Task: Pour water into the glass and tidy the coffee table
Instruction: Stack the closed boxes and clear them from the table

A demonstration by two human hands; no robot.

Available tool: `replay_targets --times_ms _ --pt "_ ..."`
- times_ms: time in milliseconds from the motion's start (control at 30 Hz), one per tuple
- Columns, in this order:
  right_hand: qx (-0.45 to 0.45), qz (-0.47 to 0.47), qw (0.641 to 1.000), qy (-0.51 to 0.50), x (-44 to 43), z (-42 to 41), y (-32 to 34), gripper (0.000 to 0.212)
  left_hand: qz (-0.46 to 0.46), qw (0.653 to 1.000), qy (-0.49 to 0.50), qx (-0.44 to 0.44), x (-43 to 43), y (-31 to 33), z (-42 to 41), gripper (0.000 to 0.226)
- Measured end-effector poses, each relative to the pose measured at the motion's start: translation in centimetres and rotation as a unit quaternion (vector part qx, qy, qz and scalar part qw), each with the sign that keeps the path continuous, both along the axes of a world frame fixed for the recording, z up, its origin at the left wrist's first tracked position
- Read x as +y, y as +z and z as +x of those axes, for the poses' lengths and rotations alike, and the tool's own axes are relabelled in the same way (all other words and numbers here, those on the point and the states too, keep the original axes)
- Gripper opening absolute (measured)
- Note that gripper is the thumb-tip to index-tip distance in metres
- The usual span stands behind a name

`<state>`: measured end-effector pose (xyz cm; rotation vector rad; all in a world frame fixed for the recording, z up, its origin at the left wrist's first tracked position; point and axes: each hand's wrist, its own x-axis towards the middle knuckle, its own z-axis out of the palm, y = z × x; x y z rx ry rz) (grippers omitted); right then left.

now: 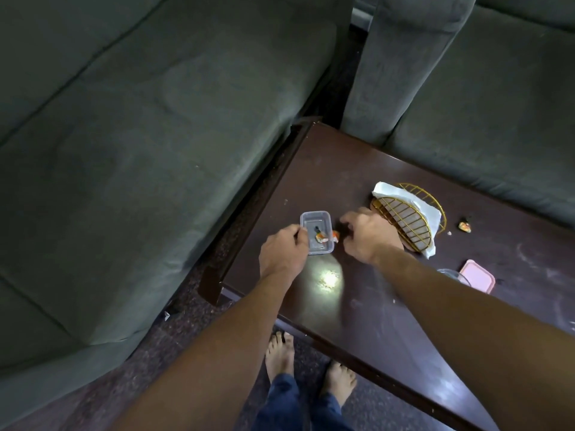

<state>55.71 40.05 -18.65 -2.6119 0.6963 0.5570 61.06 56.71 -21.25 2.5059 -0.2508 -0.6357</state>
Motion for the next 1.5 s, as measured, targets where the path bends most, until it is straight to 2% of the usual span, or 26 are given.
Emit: replay_targets --times_ms 67,233,333,433,533,633,733,833,933,1000,1100,1200,1333,1500 --pt "0.012 0.013 1.0 0.021 0.1 0.2 -0.5 0.043 0.002 1.0 -0.003 -0.002 -0.1 -0.1 0.1 0.035" --pt "-0.009 -0.012 1.0 0.027 0.7 0.7 -1.7 0.027 0.001 1.0 -0.011 -0.002 -0.2 -0.4 0.2 0.037" --pt "-0.019 -0.053 0.998 -0.019 0.6 0.4 -1.6 0.029 0.0 1.0 -0.015 -0.004 -0.2 -0.5 0.2 0.038" --pt "-0.092 -0.052 0.989 -0.1 0.1 0.4 -0.3 0.031 -0.006 1.0 -0.015 0.003 -0.3 -0.4 0.3 0.038" --pt "-0.158 -0.022 0.987 -0.034 0.3 0.9 0.9 0.028 -0.013 1.0 -0.018 0.013 -0.5 -0.1 0.2 0.037" --pt "-0.115 0.003 0.993 0.036 1.1 1.4 1.2 0.031 -0.013 0.999 -0.028 0.015 -0.9 0.3 0.0 0.036" --pt "-0.103 0.006 0.994 0.038 1.5 0.9 0.8 0.038 -0.006 0.999 -0.035 0.019 -1.3 0.3 -0.1 0.032" --pt "-0.185 -0.033 0.981 0.039 0.7 -0.3 0.7 0.032 -0.009 0.999 -0.034 0.029 -1.6 0.0 -0.2 0.029" --pt "-0.284 -0.087 0.954 -0.035 -1.6 -1.2 1.7 0.027 -0.001 0.999 -0.042 0.027 -2.1 -0.1 -0.7 0.029" --pt "-0.302 -0.123 0.936 -0.135 -3.8 -1.6 2.7 0.021 0.005 0.998 -0.052 0.02 -2.4 -0.1 -1.2 0.03" --pt "-0.246 -0.146 0.914 -0.289 -8.1 -2.5 3.9 0.021 0.011 0.998 -0.064 0.019 -3.3 -0.2 -2.0 0.03" --pt "-0.129 -0.122 0.91 -0.374 -12.2 -4.4 3.5 0.031 0.012 0.995 -0.09 0.027 -4.3 -0.4 -2.8 0.029" --pt "-0.014 -0.085 0.927 -0.366 -15.1 -7.3 1.7 0.036 0.004 0.992 -0.121 0.029 -5.9 -0.5 -3.6 0.031" --pt "0.017 -0.069 0.953 -0.296 -16.0 -8.9 -0.6 0.035 -0.02 0.99 -0.138 0.035 -7.2 -0.6 -4.1 0.031"
